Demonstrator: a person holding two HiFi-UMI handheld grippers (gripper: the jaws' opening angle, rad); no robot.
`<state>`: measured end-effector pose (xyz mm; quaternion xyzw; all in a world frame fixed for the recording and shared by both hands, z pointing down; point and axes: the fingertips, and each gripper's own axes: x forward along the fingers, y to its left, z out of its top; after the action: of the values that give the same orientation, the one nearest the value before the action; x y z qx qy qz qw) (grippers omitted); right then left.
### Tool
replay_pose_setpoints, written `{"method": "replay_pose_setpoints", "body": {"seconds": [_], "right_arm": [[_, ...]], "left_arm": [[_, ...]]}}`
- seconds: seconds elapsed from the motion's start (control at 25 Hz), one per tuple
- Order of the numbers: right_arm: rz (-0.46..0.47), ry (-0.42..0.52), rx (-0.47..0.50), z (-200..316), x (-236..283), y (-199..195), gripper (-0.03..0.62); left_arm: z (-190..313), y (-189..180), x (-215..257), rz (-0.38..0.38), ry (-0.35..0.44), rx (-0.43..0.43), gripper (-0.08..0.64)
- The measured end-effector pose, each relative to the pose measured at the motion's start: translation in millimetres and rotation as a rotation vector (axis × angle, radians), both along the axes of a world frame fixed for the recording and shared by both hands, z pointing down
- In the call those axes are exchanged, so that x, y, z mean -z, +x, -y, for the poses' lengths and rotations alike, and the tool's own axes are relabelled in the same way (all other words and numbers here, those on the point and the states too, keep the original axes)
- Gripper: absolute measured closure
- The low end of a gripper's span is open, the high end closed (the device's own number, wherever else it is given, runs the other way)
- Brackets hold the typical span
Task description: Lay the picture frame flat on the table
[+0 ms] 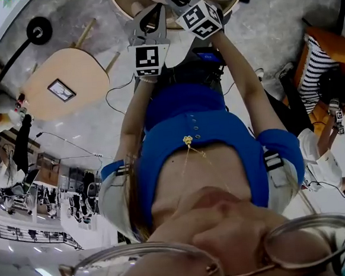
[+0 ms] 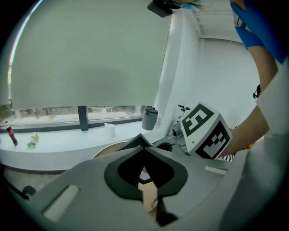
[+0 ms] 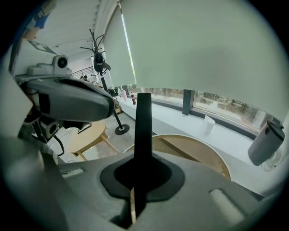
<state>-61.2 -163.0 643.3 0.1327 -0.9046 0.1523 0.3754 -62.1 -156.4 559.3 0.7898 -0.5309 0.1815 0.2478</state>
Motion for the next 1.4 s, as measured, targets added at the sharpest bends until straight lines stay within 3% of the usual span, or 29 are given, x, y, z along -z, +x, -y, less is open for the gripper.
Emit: {"method": "replay_pose_setpoints", "body": {"seconds": [0.4,0.76,1.04,1.4], "right_arm": [[-0.166,-0.069,0.115,-35.5,-79.0,4.1,0.581],[-0.249,-0.141,0.224,-63.1,-136.4,-6.6,0.581],[-0.276,-0.233,0.206,-73.5,-168.8,-6.0,0.581],[-0.268,-0.278,0.169,-67.8,-192.8,-9.1,0.581]], "left_arm": [[-21.1,-6.4,-19.8,0.001,-0.052,0.024,0.565],[-37.8,-16.7,-49.4,0.011,-0.106,0.041,0.565],[-48.9,-20.3,-64.3,0.006,-0.13,0.061,0.565],[-56.2,-24.8,-95.6,-0.017,-0.17,0.095,0.565]]}}
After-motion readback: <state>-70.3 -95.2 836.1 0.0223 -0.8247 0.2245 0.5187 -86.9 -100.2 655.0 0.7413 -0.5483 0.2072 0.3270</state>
